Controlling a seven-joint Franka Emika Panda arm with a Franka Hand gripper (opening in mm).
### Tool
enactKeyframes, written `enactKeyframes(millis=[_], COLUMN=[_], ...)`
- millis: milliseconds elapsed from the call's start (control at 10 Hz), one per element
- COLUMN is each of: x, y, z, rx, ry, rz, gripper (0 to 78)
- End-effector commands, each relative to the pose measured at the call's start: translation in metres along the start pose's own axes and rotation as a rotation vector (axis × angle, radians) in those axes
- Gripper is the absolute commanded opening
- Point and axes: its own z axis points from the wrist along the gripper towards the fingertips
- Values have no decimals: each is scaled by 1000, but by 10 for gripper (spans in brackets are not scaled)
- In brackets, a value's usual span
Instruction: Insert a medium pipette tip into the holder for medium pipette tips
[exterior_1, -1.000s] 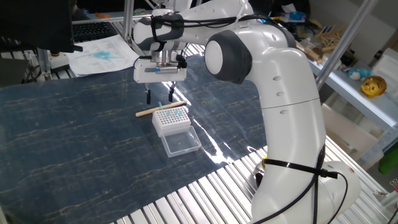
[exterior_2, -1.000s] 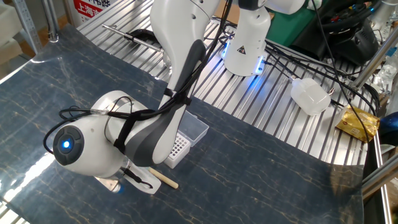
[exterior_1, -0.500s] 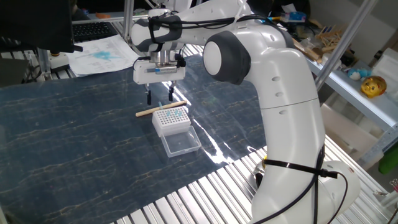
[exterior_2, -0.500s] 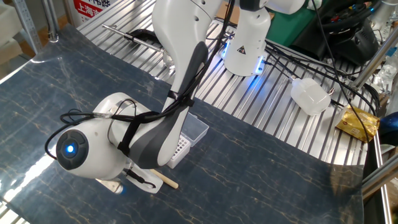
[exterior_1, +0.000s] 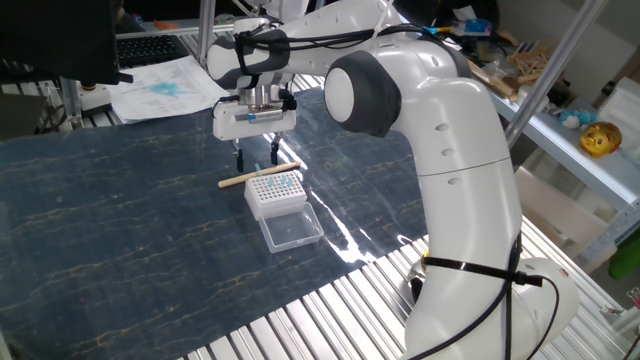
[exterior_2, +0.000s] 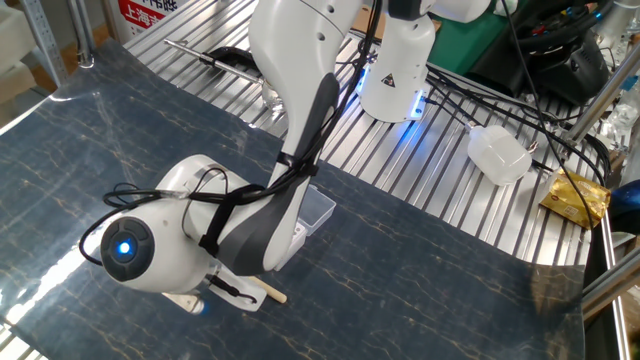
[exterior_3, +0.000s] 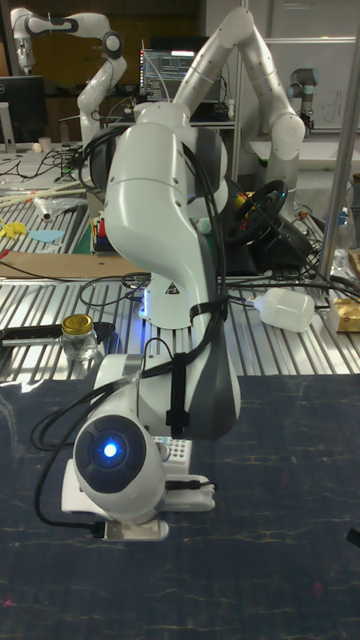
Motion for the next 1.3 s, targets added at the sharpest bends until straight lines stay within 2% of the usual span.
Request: enactKeyframes(millis=[100, 400, 500, 800, 1300], x=[1, 1, 1, 1, 1], y=[1, 1, 1, 1, 1], z=[-2, -2, -2, -2, -2], rx=[1, 14, 40, 51, 48], ry=[0, 0, -2, -1, 1], rz=[-1, -9, -12, -13, -15], gripper=[775, 775, 775, 775, 775])
